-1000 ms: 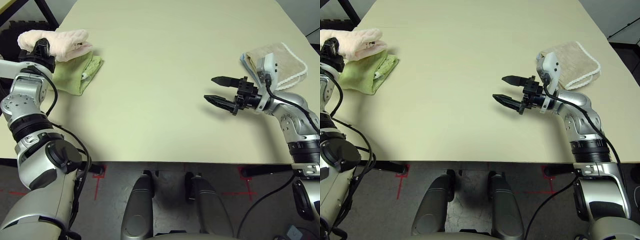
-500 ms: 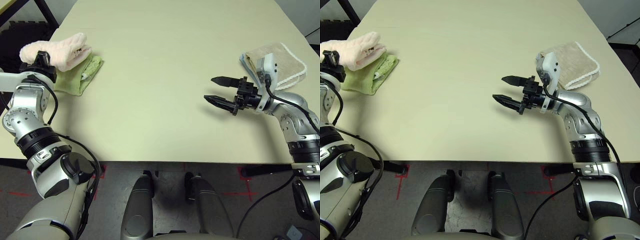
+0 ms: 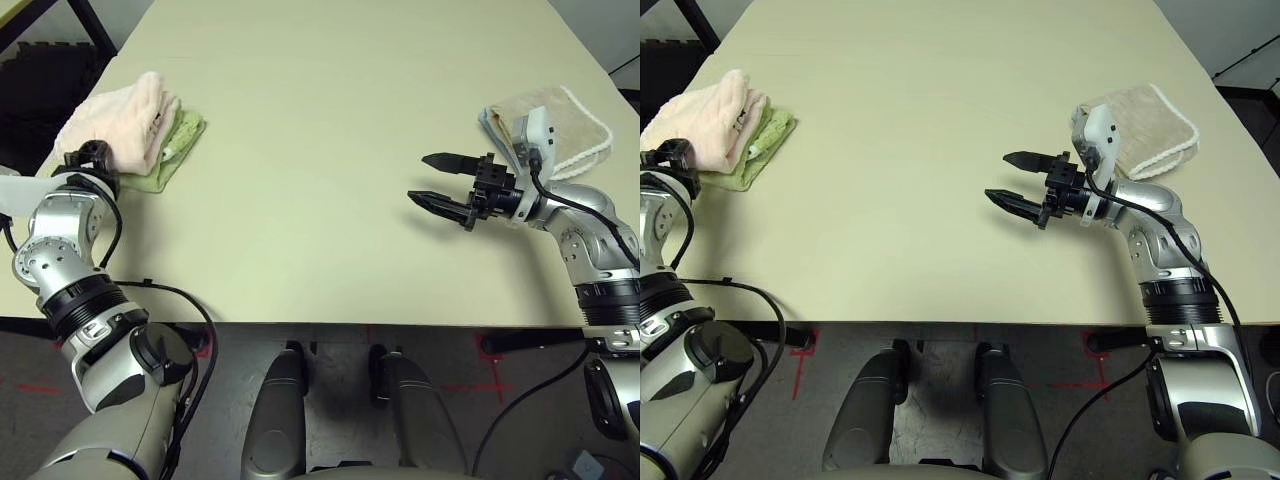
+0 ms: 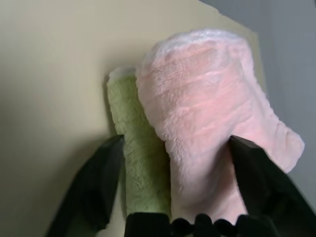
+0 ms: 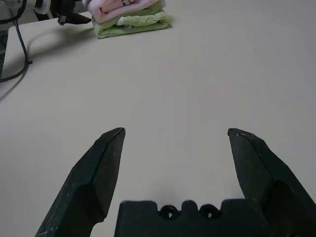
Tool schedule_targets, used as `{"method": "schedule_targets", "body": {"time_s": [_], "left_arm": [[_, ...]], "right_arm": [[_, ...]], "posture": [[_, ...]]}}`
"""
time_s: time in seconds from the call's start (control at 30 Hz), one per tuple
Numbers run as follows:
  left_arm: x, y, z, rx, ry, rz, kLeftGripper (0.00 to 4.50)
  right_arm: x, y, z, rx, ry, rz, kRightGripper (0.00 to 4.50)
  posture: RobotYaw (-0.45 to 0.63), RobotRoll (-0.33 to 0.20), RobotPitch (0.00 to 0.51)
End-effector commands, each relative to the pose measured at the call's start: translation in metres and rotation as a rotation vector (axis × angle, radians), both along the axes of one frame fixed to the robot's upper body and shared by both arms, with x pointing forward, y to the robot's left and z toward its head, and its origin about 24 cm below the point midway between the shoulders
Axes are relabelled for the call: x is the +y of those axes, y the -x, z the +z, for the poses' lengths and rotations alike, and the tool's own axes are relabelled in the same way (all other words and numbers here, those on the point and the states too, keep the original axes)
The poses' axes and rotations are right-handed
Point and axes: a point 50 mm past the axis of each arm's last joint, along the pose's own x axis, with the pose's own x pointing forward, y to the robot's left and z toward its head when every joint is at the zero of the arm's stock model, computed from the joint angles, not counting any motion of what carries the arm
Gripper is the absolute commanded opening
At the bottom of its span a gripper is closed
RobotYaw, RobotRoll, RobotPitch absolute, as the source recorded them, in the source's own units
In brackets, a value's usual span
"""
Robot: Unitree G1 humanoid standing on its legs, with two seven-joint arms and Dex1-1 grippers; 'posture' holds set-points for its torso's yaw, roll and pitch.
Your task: Fold the towel and set it aside.
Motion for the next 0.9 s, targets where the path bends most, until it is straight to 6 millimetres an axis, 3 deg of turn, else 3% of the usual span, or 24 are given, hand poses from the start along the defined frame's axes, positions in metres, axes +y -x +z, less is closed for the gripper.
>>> {"method": "schedule_targets", "body": {"time_s": [0.03, 0.13, 0.23, 0.43, 0.53, 0.7, 0.9], "left_arm": [[-0.005, 0.019, 0.004, 0.101, -0.070, -0.042, 4.49], [-0.006, 0.029, 0.008, 0.191, -0.130, -0.098, 4.49], [-0.010, 0.037, 0.008, 0.390, -0.301, -0.302, 4.49], [-0.023, 0.046, 0.043, 0.319, -0.786, -0.631, 4.49], [-0.037, 0.034, 0.053, 0.133, -0.984, -0.714, 4.49], [-0.053, 0.004, 0.045, -0.069, -1.243, -0.827, 4.49], [-0.072, -0.028, 0.028, -0.241, -1.331, -0.915, 4.49]], "right_arm": [[0.001, 0.000, -0.004, 0.008, 0.012, 0.012, 4.50], [0.003, 0.000, -0.005, 0.009, 0.009, 0.016, 4.50], [0.005, -0.002, -0.004, 0.009, 0.005, 0.022, 4.50], [0.007, -0.008, -0.004, -0.003, 0.010, 0.008, 4.50], [0.002, -0.019, -0.005, 0.018, -0.022, -0.118, 4.50], [-0.005, -0.029, -0.013, 0.065, -0.122, -0.270, 4.50], [-0.006, -0.035, -0.012, 0.019, -0.213, -0.359, 4.50]], "posture": [[0.07, 0.000, 0.227], [0.08, 0.000, 0.225], [0.09, 0.000, 0.229], [0.11, 0.000, 0.228], [0.11, 0.000, 0.225], [0.09, 0.000, 0.223], [0.07, 0.000, 0.215]]}}
